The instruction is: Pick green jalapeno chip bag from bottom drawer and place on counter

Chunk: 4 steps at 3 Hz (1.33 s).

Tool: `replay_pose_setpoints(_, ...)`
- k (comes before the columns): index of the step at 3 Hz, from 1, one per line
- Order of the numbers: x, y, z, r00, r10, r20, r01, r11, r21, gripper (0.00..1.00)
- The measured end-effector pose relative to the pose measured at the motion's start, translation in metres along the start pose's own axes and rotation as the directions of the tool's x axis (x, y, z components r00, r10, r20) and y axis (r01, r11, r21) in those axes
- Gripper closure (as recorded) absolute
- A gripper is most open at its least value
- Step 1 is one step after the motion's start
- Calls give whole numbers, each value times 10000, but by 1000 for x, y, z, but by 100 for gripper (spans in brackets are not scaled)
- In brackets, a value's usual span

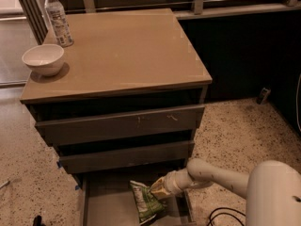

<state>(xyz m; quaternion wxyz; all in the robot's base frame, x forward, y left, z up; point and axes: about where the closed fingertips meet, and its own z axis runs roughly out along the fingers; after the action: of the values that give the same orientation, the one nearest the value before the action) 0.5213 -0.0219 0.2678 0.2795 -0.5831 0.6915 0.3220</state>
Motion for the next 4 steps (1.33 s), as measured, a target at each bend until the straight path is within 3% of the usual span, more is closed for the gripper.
replay_pose_setpoints(1, -73, 11, -61, 9981, -543, -293, 559, 9969, 551, 100)
replay_pose_setpoints(3, -82, 6, -69, 9965, -756, -367, 779, 9948, 658, 100)
replay_pose_setpoints(4, -111, 14, -103, 9966, -804, -159, 815, 9928, 878, 100)
